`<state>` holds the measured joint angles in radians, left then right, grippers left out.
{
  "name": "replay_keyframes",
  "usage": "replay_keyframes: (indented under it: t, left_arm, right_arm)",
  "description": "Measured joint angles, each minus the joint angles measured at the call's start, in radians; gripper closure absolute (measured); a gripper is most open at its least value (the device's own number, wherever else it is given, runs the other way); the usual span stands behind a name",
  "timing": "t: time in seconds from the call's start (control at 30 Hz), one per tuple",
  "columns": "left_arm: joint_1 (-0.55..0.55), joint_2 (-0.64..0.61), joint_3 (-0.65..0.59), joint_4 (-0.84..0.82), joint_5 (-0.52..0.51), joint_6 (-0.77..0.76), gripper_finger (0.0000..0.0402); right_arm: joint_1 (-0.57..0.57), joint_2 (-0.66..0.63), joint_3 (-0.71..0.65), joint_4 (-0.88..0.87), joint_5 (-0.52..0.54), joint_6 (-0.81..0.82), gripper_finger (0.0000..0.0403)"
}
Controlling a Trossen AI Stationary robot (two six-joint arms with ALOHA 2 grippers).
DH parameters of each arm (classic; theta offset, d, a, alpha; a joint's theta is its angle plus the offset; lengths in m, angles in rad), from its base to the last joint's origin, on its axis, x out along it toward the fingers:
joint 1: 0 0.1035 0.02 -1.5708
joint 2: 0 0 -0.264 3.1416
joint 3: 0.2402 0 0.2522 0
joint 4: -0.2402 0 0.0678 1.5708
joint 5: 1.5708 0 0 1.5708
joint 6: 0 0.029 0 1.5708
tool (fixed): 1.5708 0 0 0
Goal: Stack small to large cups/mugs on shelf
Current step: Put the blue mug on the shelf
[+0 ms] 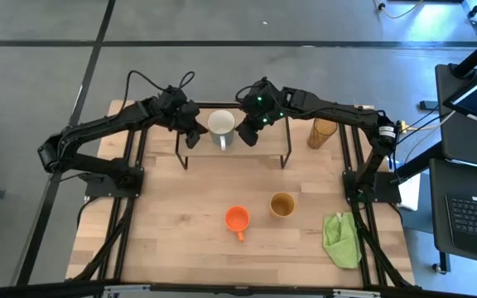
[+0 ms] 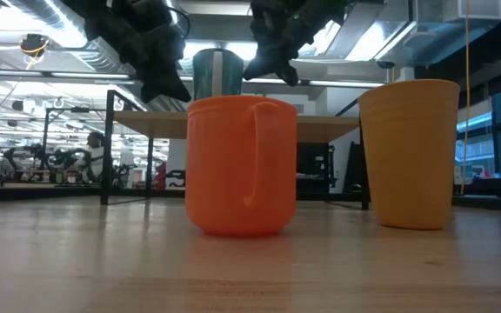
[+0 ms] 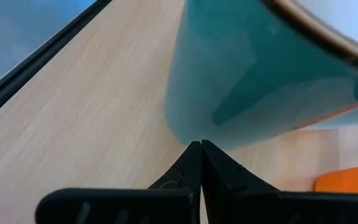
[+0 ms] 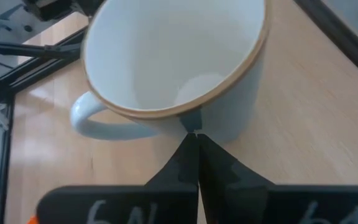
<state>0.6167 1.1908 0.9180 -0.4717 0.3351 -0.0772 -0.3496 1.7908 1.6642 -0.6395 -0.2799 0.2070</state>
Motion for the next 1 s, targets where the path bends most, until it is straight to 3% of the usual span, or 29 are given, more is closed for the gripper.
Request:
replay_keyframes:
  t: [1.0]
  left_arm:
    - [0.000,0.000,0.000,0.019,-0.022,-0.001,0.0401]
  right_arm:
    - [0.001,0.001,0.000,-0.015,-0.036,-0.002,0.0399]
